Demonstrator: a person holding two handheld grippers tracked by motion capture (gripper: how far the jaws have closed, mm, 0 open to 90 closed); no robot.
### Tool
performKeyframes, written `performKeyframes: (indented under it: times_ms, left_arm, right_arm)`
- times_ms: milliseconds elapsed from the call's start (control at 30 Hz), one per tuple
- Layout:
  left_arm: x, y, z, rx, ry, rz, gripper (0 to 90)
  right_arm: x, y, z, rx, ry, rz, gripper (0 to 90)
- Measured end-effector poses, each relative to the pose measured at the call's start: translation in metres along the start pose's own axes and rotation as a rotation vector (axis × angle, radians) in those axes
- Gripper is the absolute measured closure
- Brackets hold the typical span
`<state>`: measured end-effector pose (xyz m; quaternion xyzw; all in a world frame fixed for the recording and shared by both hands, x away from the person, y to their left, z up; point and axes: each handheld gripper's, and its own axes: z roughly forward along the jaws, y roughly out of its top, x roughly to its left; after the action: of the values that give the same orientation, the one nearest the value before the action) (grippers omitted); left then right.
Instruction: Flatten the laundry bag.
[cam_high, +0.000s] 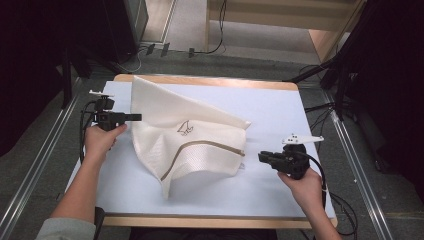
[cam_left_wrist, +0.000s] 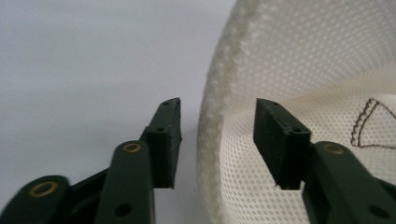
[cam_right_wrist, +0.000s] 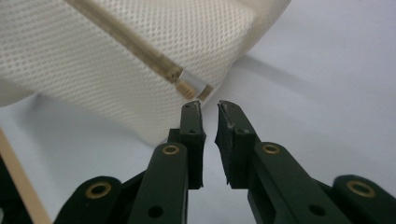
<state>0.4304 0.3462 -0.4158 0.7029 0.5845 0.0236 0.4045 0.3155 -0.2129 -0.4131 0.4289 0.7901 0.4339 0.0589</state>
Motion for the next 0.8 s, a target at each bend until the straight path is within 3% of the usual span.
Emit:
performKeyframes:
  times_ms: [100,333,600,800]
  left_arm:
    - [-0.007,-0.006,-0.009,-0.006,0.031,0.040,46.2]
    - [-0.020,-0.031,-0.021,0.022,0.033,0.103,44.9]
    - [-0.033,-0.051,-0.030,0.031,0.026,0.122,44.3]
    - [-0.038,-0.069,-0.032,0.064,0.028,0.111,44.3]
  right_arm:
    - [-0.007,0.009,0.010,-0.020,-0.015,0.008,73.4]
    - [-0.027,0.029,0.033,-0.040,-0.067,0.020,69.5]
    - [-0.043,0.047,0.060,-0.060,-0.082,0.023,58.5]
    - [-0.046,0.060,0.078,-0.067,-0.074,0.021,55.3]
